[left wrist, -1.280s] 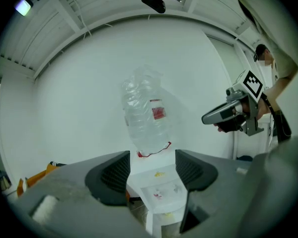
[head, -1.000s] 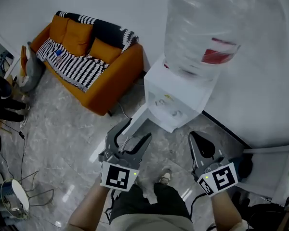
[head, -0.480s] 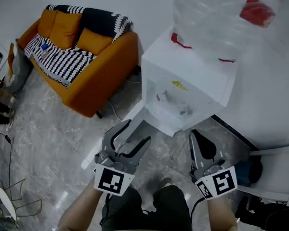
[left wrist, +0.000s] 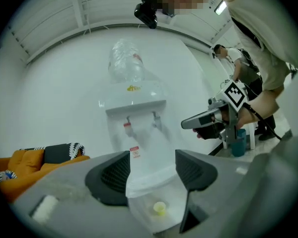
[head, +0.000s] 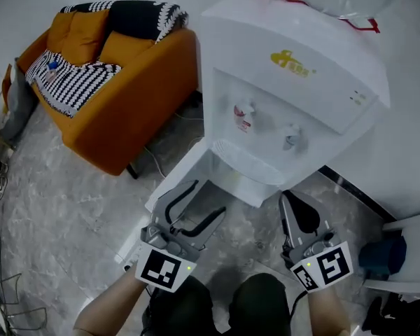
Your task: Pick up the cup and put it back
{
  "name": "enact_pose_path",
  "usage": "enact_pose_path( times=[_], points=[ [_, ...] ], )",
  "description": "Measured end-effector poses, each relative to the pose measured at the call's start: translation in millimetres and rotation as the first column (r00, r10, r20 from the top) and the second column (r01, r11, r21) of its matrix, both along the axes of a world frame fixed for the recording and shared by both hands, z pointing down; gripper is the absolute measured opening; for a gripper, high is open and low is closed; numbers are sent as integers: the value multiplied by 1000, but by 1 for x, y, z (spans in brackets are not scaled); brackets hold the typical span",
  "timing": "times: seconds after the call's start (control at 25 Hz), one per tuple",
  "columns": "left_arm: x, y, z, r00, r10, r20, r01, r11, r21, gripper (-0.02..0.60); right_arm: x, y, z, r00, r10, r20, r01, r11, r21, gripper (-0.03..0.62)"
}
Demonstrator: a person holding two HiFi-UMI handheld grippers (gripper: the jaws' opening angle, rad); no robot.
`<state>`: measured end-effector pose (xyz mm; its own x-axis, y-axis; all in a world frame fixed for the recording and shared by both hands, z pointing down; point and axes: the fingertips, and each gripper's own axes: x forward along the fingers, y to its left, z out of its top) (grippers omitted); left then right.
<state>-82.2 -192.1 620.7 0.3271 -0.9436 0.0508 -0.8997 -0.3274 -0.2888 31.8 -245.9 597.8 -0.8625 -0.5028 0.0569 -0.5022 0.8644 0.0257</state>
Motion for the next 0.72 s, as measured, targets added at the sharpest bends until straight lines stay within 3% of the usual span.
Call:
enact_pose_path(
  times=[0.32, 0.52, 0.72],
  points=[
    [-1, -13, 90, 1000, 28, -14, -27, 999, 28, 295, 5, -15, 101, 1000, 13, 4, -13, 1000, 13, 3],
    [-4, -28, 139, 993, 17, -116, -21, 999, -32, 295, 9, -24, 146, 1000, 20, 10, -20, 1000, 9, 3],
    [-2, -44, 168, 989, 29, -146, -34, 999, -35, 295, 3, -25, 178, 1000, 3, 4, -3, 1000, 28, 3]
  ],
)
